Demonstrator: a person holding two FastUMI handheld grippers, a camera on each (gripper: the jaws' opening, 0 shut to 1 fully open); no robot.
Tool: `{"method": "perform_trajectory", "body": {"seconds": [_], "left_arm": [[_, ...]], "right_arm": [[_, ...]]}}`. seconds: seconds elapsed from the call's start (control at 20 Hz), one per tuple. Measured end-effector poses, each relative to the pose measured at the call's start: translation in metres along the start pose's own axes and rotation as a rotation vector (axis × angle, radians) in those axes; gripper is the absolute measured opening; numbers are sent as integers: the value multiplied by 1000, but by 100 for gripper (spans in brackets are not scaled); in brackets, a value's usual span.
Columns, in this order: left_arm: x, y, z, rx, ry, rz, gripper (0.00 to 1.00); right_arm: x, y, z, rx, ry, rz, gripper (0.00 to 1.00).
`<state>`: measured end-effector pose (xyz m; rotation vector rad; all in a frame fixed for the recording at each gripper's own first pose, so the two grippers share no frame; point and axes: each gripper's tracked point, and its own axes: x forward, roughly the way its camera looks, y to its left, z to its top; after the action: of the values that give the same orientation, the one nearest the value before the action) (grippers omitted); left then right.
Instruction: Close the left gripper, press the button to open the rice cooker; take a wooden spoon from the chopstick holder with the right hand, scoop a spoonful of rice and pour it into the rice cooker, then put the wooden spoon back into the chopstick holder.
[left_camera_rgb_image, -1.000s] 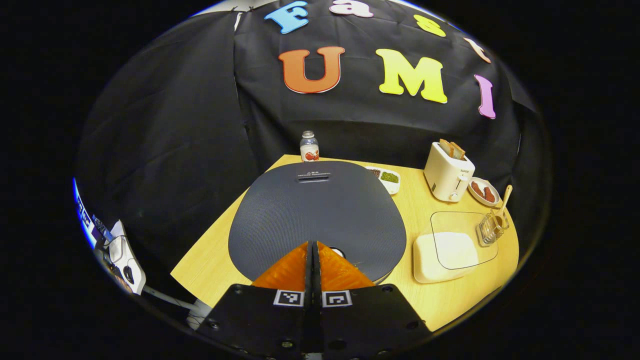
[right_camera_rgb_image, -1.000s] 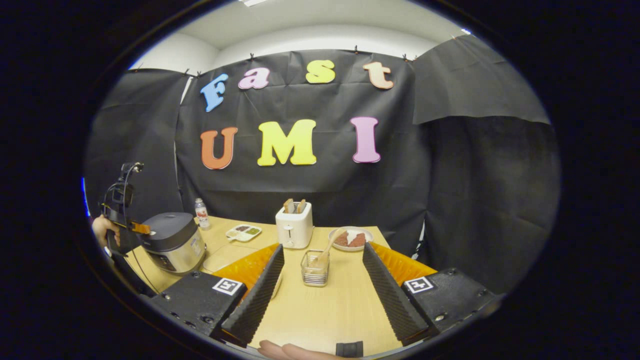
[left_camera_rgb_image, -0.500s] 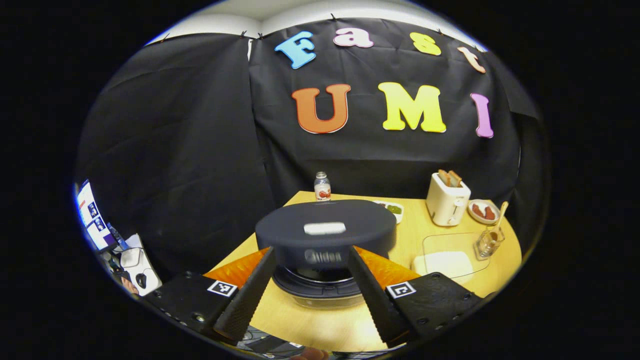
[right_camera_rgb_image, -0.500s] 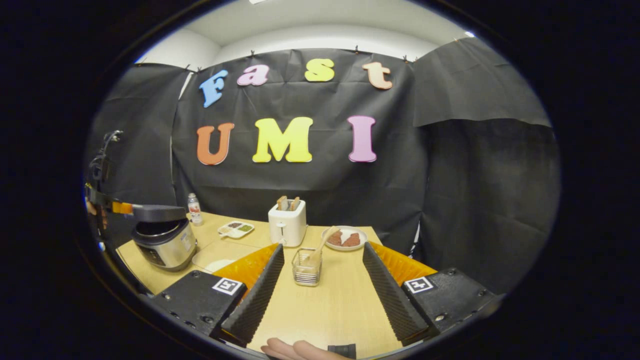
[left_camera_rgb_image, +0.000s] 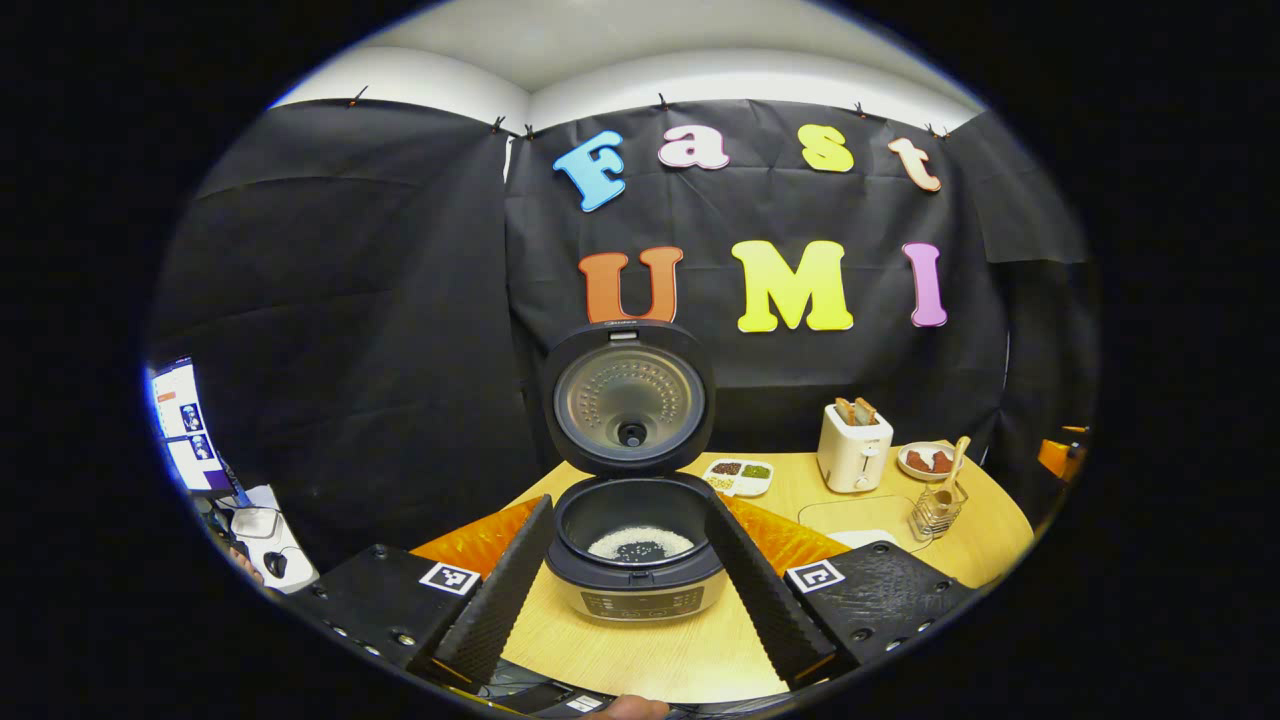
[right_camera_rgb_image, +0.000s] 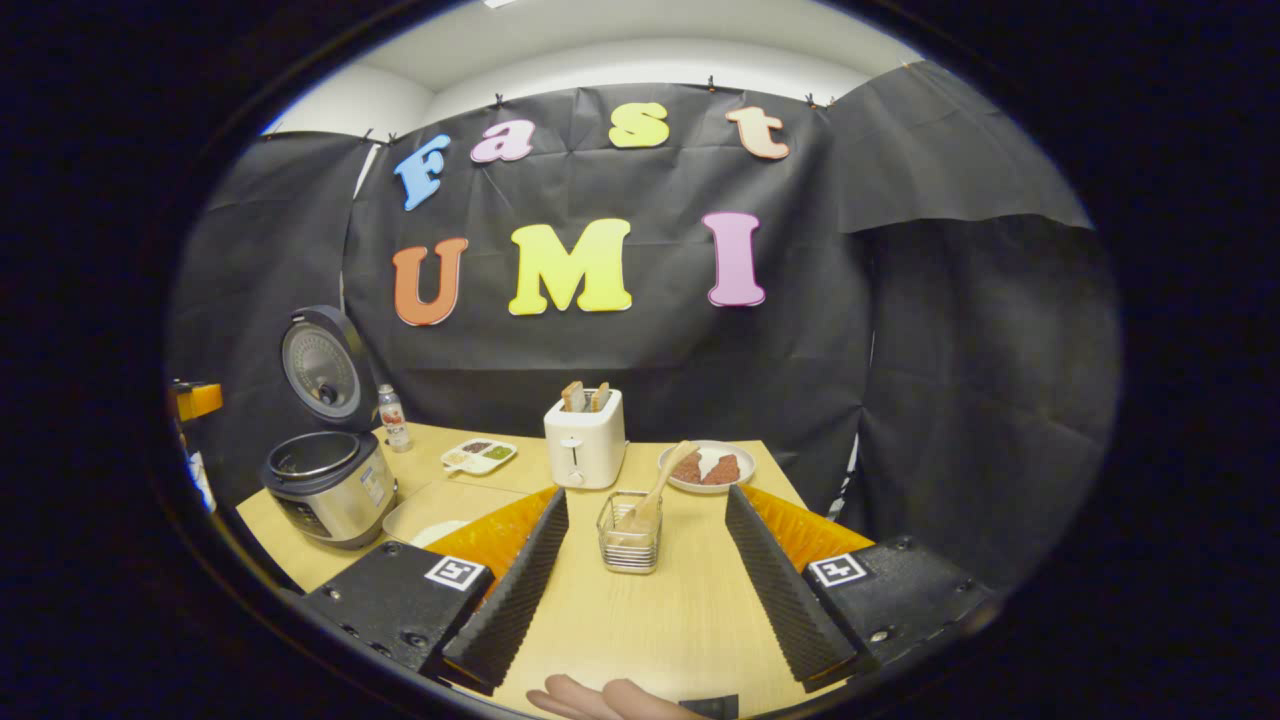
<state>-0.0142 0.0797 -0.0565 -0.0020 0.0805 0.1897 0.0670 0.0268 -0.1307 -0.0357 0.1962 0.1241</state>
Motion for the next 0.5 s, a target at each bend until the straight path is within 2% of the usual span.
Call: {"method": "perform_trajectory", "body": {"seconds": [0.35,0.5], "left_arm": [[-49,-27,-12,-27,-102,-49,96],[-62,-35,-14,0,-121,-70,96]], "right_arm": [[92,-16,-15,52,48,-76,100],[127,-11,-26,69,81,-48,98]]}}
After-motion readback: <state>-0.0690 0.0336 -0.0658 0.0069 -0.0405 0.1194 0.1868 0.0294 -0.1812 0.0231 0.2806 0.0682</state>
